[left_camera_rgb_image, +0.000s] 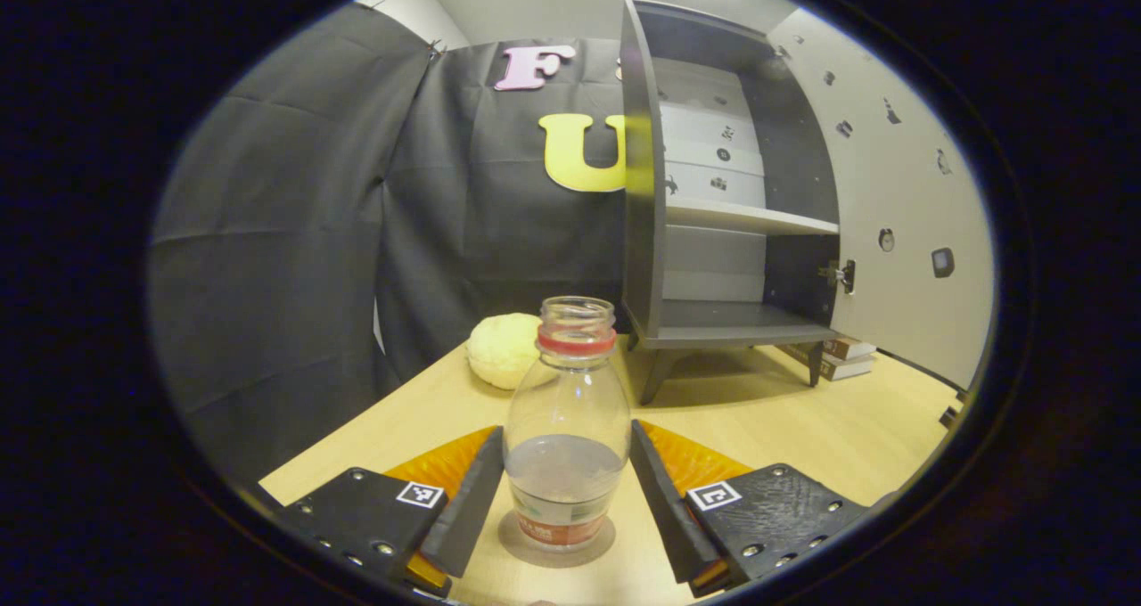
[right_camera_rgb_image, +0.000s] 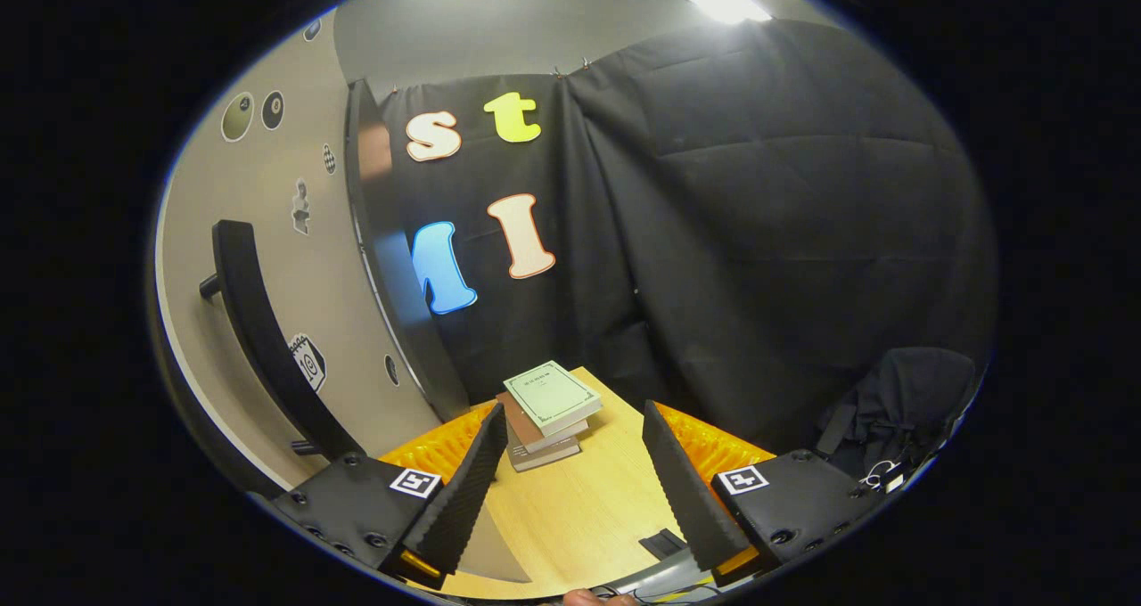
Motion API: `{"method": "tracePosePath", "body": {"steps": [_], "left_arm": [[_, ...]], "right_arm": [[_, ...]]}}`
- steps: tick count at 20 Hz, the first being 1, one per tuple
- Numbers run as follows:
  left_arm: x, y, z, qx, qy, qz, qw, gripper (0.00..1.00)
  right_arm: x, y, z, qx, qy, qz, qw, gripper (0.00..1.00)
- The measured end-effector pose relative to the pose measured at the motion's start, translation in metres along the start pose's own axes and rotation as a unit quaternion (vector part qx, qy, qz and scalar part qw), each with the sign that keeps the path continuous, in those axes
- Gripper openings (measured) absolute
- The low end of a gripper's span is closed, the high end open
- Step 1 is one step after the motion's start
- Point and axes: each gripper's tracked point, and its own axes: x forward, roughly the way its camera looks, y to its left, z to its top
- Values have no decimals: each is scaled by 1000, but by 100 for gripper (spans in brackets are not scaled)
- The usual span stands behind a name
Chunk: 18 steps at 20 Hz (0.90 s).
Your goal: Open the cabinet door with the right hand, grasp the bottle in the cabinet with the left hand and place it on the coaster, then close the cabinet door with the right hand.
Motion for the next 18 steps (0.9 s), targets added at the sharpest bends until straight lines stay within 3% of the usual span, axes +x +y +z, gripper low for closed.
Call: {"method": "tracePosePath", "body": {"steps": [6, 18], "left_arm": [[-5, -1, 16, 8, -14, -4, 1000, 80], [-41, -7, 116, -5, -88, -18, 996, 83]], "right_arm": [[2, -5, -6, 26, 12, -2, 1000, 97], [-12, 5, -13, -3, 6, 15, 1000, 97]]}}
